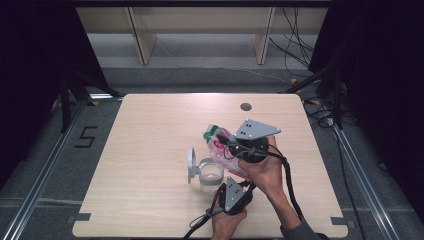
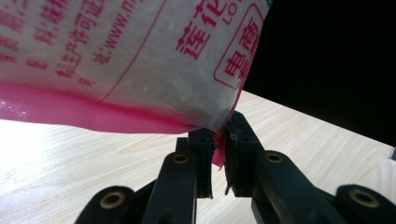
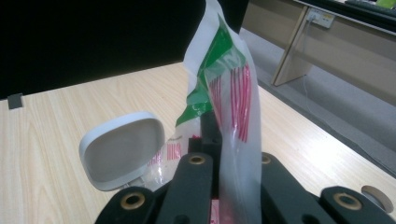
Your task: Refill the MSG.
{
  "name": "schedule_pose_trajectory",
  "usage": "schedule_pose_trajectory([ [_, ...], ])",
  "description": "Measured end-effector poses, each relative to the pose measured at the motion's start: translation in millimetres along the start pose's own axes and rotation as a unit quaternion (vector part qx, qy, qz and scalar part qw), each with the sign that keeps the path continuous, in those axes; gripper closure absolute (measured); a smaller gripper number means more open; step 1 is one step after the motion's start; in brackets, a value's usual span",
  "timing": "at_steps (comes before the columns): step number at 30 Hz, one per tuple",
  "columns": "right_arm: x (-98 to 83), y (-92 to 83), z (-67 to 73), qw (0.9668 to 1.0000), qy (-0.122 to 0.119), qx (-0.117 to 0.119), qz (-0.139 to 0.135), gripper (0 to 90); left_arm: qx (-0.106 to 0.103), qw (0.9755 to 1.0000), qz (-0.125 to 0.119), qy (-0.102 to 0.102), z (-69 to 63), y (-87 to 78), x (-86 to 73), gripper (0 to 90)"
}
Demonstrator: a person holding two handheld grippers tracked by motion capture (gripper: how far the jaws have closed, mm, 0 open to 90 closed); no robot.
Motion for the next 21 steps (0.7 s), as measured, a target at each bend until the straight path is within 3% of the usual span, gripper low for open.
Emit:
schedule_pose_trajectory([
  [2, 0.8, 1.6, -1.4, 1.0000, -0.008, -0.003, -0.005, 90.0, -0.002, 1.0000, -0.001, -0.004, 0.4, 1.0, 0.1, 81.7],
  [10, -0.5, 8.9, 1.7, 1.0000, 0.001, -0.006, 0.002, 90.0, -0.004, 0.9999, -0.005, -0.013, 1.0, 4.0, 0.2, 81.7],
  [12, 0.5, 9.8, -0.5, 0.9999, -0.012, -0.008, -0.002, 90.0, -0.007, 0.9998, -0.006, -0.017, 0.8, 5.0, 0.7, 81.7],
  [16, 0.7, 11.1, 1.5, 0.9999, -0.015, -0.002, 0.004, 90.0, -0.009, 0.9997, -0.012, -0.022, 0.1, 6.3, 2.4, 81.8],
  [18, 0.0, 11.8, 4.0, 1.0000, -0.002, -0.006, 0.007, 90.0, -0.009, 0.9996, -0.014, -0.024, -0.3, 7.1, 2.9, 81.8],
  [20, 1.5, 12.7, 1.3, 0.9998, -0.019, -0.009, 0.001, 90.0, -0.008, 0.9997, -0.014, -0.021, 0.2, 7.4, 2.8, 81.8],
  [21, 1.4, 12.8, 1.3, 0.9998, -0.017, -0.009, 0.002, 90.0, -0.008, 0.9997, -0.012, -0.020, 0.5, 7.6, 2.6, 81.8],
])
Point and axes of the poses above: each handheld gripper's, and its own axes: y roughly forward along the jaws, x roughly out of its top, z roughly to its left, the point moved 7 cm from there along y, roughly forward along the jaws, and after that the axes turned 1 degree about -z, right-handed, at the moved point
